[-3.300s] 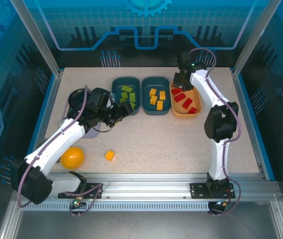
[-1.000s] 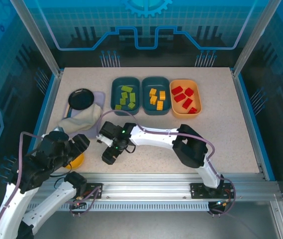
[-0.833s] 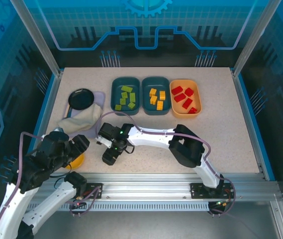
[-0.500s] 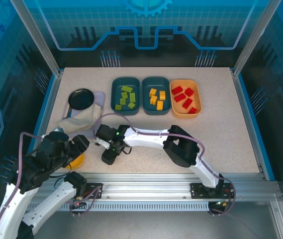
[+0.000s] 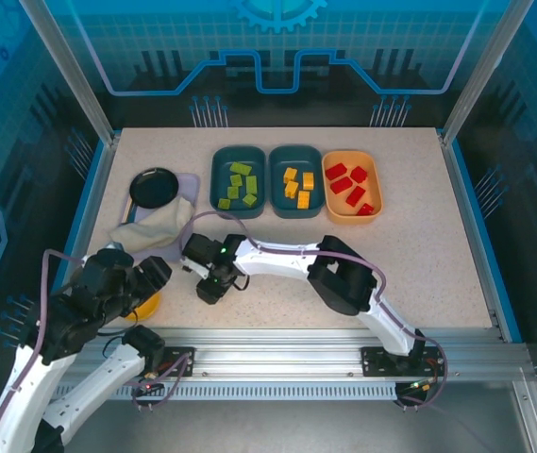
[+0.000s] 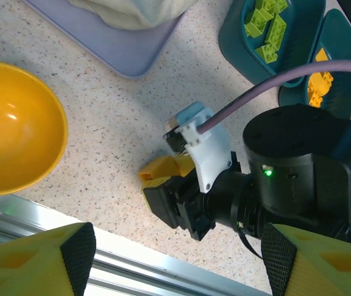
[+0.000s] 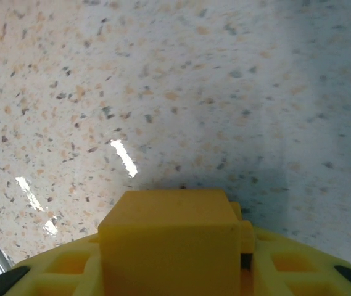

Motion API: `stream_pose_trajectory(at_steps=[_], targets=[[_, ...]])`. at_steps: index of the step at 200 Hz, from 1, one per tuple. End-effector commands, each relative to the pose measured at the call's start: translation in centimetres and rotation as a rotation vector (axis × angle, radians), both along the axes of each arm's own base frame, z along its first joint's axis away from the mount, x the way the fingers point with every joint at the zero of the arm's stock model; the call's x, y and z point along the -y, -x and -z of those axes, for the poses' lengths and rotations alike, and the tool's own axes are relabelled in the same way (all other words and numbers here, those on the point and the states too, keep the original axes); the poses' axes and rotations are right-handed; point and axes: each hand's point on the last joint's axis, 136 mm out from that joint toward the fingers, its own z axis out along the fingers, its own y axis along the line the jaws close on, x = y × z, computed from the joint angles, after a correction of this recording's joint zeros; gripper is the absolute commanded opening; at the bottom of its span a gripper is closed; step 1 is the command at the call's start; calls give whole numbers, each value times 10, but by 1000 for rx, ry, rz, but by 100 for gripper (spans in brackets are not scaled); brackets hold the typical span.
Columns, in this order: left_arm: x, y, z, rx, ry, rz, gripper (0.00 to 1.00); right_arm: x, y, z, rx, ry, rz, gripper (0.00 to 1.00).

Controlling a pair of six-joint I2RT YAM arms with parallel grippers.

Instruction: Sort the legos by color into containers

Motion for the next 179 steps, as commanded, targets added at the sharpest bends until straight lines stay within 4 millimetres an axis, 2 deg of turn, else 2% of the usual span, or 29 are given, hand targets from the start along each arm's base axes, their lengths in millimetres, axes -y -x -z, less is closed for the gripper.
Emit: stream_pose_trajectory(at_steps=[1,25,35,58,83,104,121,139,179], targets=[[19,-17,-4,13,21,66,75,14,-36,-60,-13,-132,157,32],[47,-38,-6,13,53,165,75,47,-72,-97,-12,-209,305,31],[59,-47,-5,6,71,202,75,70,-92,-111,-18,-241,394,30],[87,-68,0,-14,107,286,75,123,-132,-126,-37,-269,577,30],[115,-91,2,-24,120,365,75,182,-171,-122,-84,-295,783,29],[133,-109,1,-22,100,414,74,211,-195,-107,-141,-284,906,29],[145,-119,5,-33,93,431,74,220,-210,-98,-174,-267,963,29],[155,-129,8,-39,92,439,74,225,-225,-79,-211,-215,1019,29],[168,-137,13,-54,67,458,74,218,-248,-54,-297,-190,1095,29]])
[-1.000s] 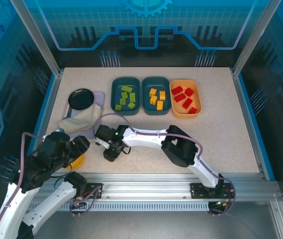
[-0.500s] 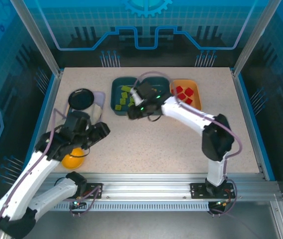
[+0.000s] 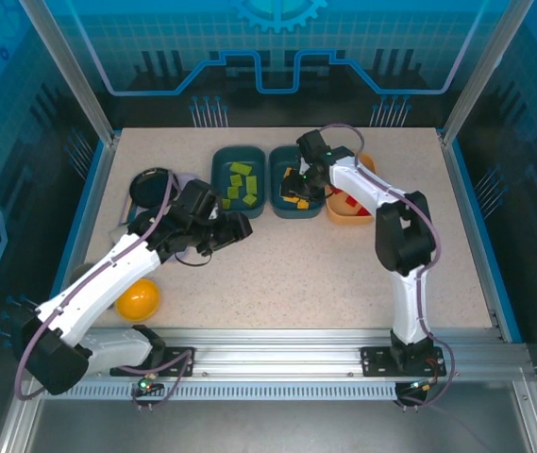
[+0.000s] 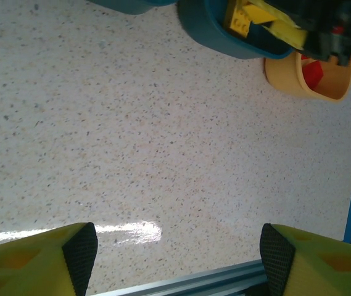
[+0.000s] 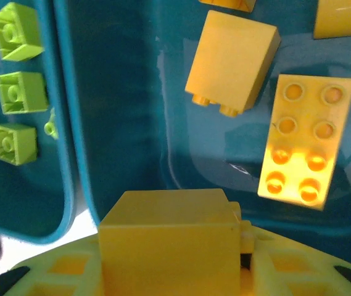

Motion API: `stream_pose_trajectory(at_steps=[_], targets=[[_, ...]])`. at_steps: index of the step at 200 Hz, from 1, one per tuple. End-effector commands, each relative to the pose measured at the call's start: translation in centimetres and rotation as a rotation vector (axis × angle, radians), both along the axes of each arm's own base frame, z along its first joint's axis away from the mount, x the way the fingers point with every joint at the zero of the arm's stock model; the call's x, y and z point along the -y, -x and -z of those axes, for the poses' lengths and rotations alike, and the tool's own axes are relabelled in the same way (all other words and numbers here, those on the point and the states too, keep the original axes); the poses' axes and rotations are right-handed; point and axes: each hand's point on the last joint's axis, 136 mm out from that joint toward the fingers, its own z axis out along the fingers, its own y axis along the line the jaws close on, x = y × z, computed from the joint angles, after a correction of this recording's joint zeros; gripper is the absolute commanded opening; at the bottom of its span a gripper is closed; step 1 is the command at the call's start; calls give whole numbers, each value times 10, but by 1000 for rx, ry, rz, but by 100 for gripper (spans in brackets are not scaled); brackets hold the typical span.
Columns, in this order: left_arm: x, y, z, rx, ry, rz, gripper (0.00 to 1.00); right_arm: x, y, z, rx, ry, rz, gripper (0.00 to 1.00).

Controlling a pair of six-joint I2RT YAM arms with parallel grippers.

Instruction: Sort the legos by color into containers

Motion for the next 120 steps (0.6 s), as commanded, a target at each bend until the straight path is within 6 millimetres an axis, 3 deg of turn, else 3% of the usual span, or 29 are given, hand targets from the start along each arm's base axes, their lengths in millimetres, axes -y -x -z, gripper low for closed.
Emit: stream_pose_trajectory(at_steps=[1,31,39,43,60,78,115,116,120], targets=[[13,-7,-14,49,18,39,74,-1,-5,8,-93,-25,60,29],[14,-9,-11,45,9,34,74,-5,-15,28,-151,-29,99,32],[14,-9,-10,43,8,32,74,-8,-18,25,-147,-40,104,33],[14,-9,-10,45,8,32,74,-8,-19,35,-165,-35,109,36],[13,-9,-10,43,4,31,74,-11,-22,39,-171,-41,115,47],[12,-7,-10,43,1,32,74,-12,-26,34,-158,-51,121,55],[7,-4,-11,49,-10,21,74,-12,-28,16,-120,-65,118,61],[7,-4,-11,49,-11,22,74,-12,-28,6,-101,-72,115,62],[6,-4,-12,50,-13,20,74,-12,-28,-1,-88,-77,114,62]])
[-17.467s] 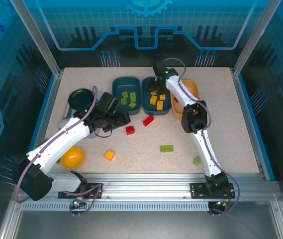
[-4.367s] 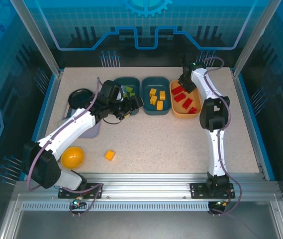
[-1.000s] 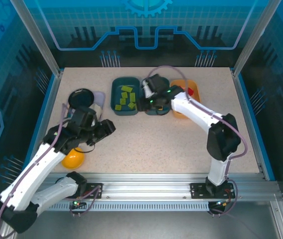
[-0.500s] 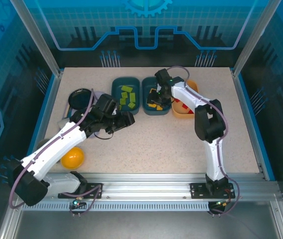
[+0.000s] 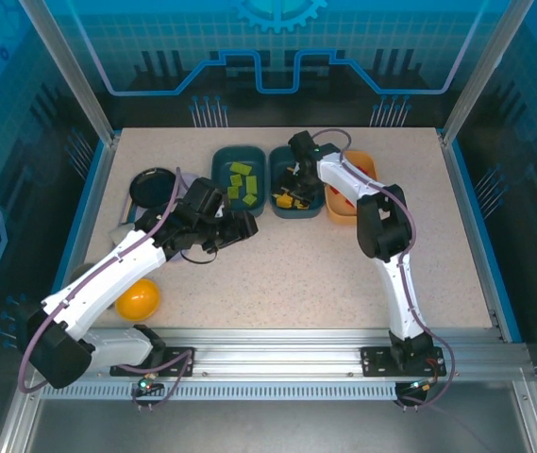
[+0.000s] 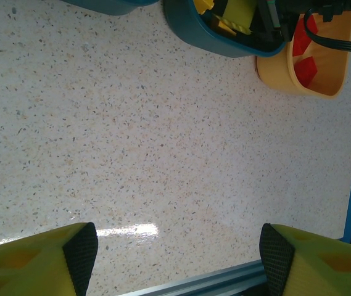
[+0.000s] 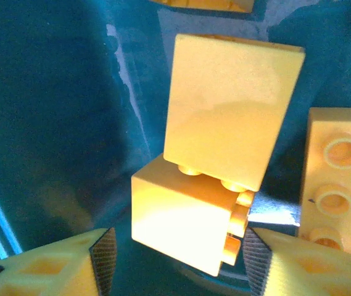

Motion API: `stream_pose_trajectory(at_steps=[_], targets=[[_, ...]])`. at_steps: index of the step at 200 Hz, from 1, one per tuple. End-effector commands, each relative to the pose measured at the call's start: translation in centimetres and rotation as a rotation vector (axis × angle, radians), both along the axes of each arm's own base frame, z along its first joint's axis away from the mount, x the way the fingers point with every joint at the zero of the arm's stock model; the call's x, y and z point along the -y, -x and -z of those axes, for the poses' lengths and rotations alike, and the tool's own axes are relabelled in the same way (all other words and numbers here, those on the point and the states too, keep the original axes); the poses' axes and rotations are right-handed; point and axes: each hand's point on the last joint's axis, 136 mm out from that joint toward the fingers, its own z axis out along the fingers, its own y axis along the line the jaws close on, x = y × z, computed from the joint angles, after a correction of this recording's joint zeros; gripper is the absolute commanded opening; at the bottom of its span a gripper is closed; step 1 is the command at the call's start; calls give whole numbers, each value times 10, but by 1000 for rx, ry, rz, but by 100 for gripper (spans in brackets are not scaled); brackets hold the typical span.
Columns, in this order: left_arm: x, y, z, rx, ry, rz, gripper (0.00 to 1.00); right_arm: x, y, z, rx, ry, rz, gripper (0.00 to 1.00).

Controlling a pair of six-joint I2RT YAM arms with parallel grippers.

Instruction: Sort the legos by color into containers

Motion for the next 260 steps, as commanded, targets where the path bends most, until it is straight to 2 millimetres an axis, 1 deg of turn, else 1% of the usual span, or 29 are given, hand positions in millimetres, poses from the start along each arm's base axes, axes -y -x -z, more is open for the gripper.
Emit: stream_pose_trajectory(at_steps=[1,22,48,58,59,61,64,67,76,79,96,102,105,116,122,134,141,145,150,161,164,168,184,193,208,225,240,258,260], targets=[[-3,1,-12,41,-12,3,74,2,-6,-42,57,-46,18,62],[-10,2,-16,49,-38,-17,74,8,-3,-67,109,-41,15,63],[-32,3,-25,72,-95,-76,79,30,8,-118,269,27,2,68],[-42,4,-26,66,-102,-106,88,43,15,-135,340,71,-5,74],[-44,4,-27,66,-101,-110,93,44,17,-136,347,77,-8,74],[-46,4,-26,63,-99,-119,97,49,20,-141,368,93,-12,83],[-49,5,-26,58,-97,-127,99,54,23,-142,382,115,-15,95],[-53,5,-25,51,-92,-140,99,59,27,-149,411,128,-15,99],[-65,5,-20,24,-82,-180,99,76,39,-155,463,178,-19,100],[-70,5,-18,14,-82,-194,99,80,41,-162,487,182,-19,100],[-103,9,-8,-31,-140,-292,99,106,73,-177,597,226,-50,100],[-111,9,-9,-20,-159,-313,99,115,83,-178,625,245,-60,100],[-114,8,-10,-9,-169,-312,99,118,87,-184,645,248,-59,100],[-129,4,-15,49,-244,-324,99,144,107,-187,669,322,-14,100],[-141,4,-18,76,-300,-348,99,162,115,-185,654,388,35,100],[-176,4,-22,123,-451,-470,99,196,126,-173,625,494,101,100],[-196,5,-22,159,-538,-544,99,210,131,-162,615,509,104,100],[-202,3,-20,185,-579,-547,99,217,132,-157,622,508,103,100],[-205,-3,-18,236,-621,-525,99,227,135,-146,619,508,108,100],[-211,-13,-12,344,-709,-474,99,246,138,-136,650,530,151,100],[-213,-14,-9,362,-735,-460,99,252,141,-127,647,548,153,100],[-214,-18,-11,402,-766,-442,99,257,143,-122,660,571,152,100],[-220,-20,13,430,-884,-347,99,271,141,-106,739,682,123,100],[-226,-19,30,397,-897,-325,99,274,140,-96,757,678,120,100],[-230,-16,59,366,-832,-311,99,276,136,-80,767,693,97,100],[-240,-15,82,345,-785,-345,99,276,130,-63,763,685,81,100],[-242,-22,99,336,-746,-342,99,273,118,-53,775,683,58,100],[-239,-38,110,368,-708,-329,99,263,99,-44,801,666,8,100],[-238,-41,111,372,-704,-326,99,263,95,-47,814,663,9,100]])
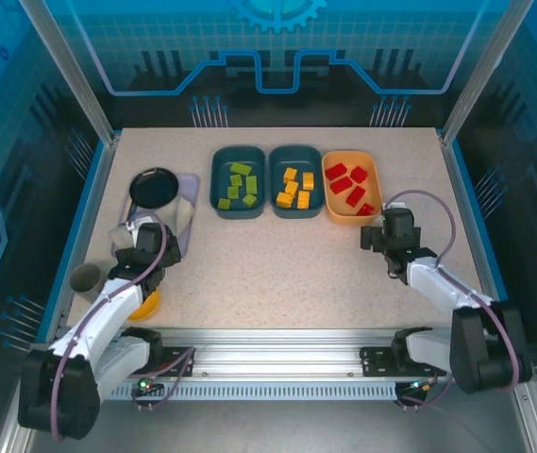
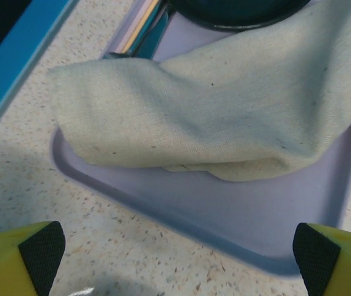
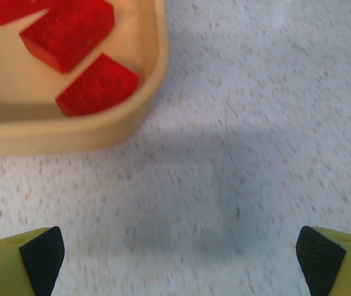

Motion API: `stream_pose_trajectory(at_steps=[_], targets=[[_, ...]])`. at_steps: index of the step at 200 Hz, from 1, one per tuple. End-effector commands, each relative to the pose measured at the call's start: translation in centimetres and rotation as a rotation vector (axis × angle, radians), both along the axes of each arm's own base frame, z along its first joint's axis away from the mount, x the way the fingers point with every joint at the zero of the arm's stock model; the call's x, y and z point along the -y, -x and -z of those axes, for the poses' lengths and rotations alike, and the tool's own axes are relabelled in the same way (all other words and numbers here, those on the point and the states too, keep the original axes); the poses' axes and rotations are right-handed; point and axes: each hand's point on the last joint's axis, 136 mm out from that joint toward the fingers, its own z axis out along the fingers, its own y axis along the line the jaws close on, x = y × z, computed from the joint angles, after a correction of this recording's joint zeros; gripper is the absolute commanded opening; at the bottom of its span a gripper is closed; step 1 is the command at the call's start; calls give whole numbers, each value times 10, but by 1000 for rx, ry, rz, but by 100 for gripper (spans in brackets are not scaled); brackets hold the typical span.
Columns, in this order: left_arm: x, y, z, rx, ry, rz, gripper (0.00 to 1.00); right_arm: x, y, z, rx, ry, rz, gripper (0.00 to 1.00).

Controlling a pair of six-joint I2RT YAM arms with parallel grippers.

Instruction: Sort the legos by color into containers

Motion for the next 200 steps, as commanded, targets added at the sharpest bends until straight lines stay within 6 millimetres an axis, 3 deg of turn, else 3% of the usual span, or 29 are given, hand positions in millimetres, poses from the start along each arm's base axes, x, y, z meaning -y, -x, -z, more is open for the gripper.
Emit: stream_pose_trajectory(at_steps=[1,39,52,78,103,111,122,138,200], targets=[[12,-39,-4,133,56,94,99,-8,-44,-20,155,11,-72,100],[20,-93,-6,207,109,170,99,-19,-89,-18,188,10,-146,100],[19,-112,-11,260,124,180,99,-18,-91,-10,143,-19,-151,100],[15,-132,-11,331,117,200,99,-26,-85,-15,203,-57,-218,100],[30,-124,-12,402,85,281,99,-32,-68,-19,325,-78,-269,100],[29,-115,-2,439,69,271,99,-31,-66,-20,378,-73,-270,100],[25,-113,-8,486,62,251,99,-29,-58,-15,381,-65,-256,100],[28,-123,-5,427,51,264,99,-22,-62,-14,361,-65,-214,100],[31,-123,-3,415,51,270,99,-23,-65,-14,357,-52,-212,100]])
